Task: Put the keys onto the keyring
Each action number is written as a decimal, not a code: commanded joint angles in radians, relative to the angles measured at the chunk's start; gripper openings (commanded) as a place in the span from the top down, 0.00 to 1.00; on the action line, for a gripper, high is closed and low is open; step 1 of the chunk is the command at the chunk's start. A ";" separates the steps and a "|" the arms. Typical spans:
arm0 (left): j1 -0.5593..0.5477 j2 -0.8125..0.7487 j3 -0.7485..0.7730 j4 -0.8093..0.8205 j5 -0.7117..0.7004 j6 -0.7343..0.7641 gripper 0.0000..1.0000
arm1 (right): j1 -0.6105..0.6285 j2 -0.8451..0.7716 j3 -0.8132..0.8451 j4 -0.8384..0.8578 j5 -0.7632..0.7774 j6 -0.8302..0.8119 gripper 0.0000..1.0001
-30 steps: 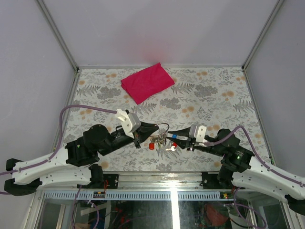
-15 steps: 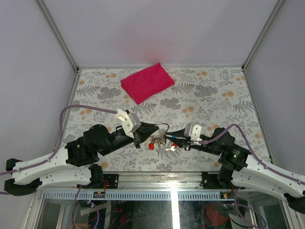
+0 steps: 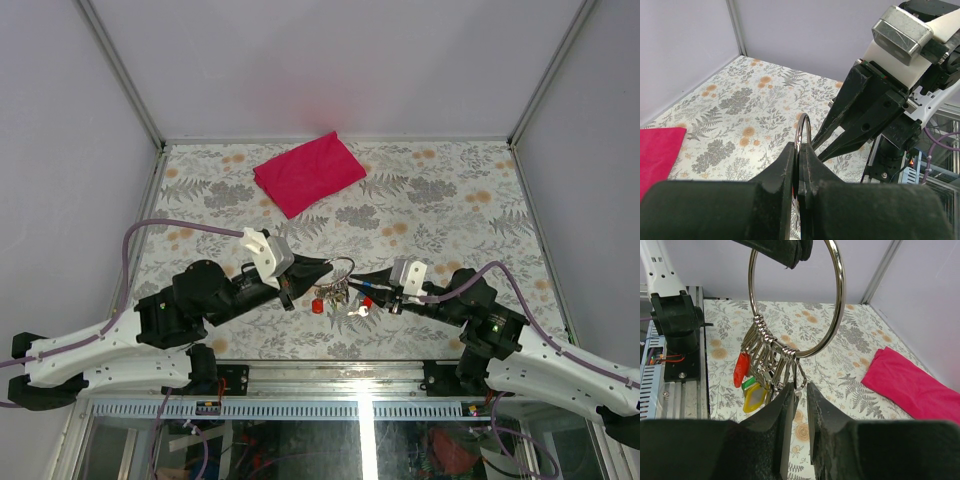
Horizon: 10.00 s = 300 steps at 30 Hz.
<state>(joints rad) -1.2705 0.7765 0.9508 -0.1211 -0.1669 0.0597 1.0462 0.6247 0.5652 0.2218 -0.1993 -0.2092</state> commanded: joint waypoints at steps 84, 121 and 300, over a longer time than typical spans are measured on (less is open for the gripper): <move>-0.006 0.009 0.063 0.058 -0.017 0.004 1.00 | -0.005 0.029 0.040 0.135 0.032 0.014 0.76; -0.005 0.002 0.062 0.047 -0.033 -0.003 1.00 | -0.005 0.037 0.016 0.180 0.047 0.038 0.96; -0.060 0.048 -0.271 0.729 -0.112 0.108 1.00 | -0.088 -0.086 -0.012 0.189 -0.064 0.039 0.62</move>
<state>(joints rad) -1.3239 0.8501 0.6292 0.6800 -0.2901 0.1802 0.9607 0.5079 0.5343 0.2451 -0.1696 -0.0399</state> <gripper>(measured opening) 0.040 0.400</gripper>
